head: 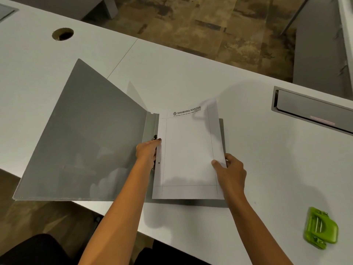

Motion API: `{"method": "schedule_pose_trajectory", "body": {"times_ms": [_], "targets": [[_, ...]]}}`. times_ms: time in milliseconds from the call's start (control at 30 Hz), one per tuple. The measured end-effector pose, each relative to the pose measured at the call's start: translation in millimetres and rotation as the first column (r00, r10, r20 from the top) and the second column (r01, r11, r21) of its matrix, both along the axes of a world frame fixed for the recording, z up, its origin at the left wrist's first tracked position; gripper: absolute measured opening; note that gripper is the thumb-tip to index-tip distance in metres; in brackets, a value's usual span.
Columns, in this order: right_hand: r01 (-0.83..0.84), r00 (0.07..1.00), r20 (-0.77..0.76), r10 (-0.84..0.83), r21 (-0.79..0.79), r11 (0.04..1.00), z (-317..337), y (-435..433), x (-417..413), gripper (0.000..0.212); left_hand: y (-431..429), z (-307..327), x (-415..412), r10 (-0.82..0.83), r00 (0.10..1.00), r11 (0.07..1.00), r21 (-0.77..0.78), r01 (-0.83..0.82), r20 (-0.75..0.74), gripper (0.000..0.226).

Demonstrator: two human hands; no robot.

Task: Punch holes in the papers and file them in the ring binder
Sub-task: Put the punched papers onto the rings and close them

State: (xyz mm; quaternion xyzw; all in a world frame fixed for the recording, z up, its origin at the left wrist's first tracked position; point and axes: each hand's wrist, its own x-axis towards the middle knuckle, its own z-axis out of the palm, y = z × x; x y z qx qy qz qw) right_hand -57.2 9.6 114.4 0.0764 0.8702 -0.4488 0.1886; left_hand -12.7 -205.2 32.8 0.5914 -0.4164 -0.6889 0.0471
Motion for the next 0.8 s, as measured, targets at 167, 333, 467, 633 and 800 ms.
{"method": "schedule_pose_trajectory", "body": {"times_ms": [167, 333, 467, 633, 800], "targets": [[-0.005, 1.0, -0.014, 0.005, 0.011, 1.0, -6, 2, 0, 0.029, -3, -2, -4, 0.015, 0.999, 1.0, 0.004, -0.015, 0.04, 0.015], [-0.005, 1.0, -0.021, 0.006, 0.021, 1.0, -8, 1, -2, 0.031, -4, -6, -7, 0.016, 0.998, 1.0, 0.01, -0.017, 0.062, 0.018], [-0.008, 1.0, -0.014, 0.008, 0.021, 1.0, -11, 3, -5, 0.032, -5, -3, -9, 0.013, 0.999, 0.996, 0.091, -0.016, 0.035, 0.024], [-0.007, 1.0, -0.015, 0.007, 0.013, 1.0, -20, 8, -4, 0.03, -5, 2, -7, 0.005, 1.0, 0.981, 0.194, -0.001, -0.019, 0.029], [0.004, 1.0, -0.007, -0.004, 0.027, 1.0, -24, 11, -3, 0.034, -3, 3, -9, -0.004, 1.0, 0.982, 0.19, 0.006, -0.015, 0.032]]}}
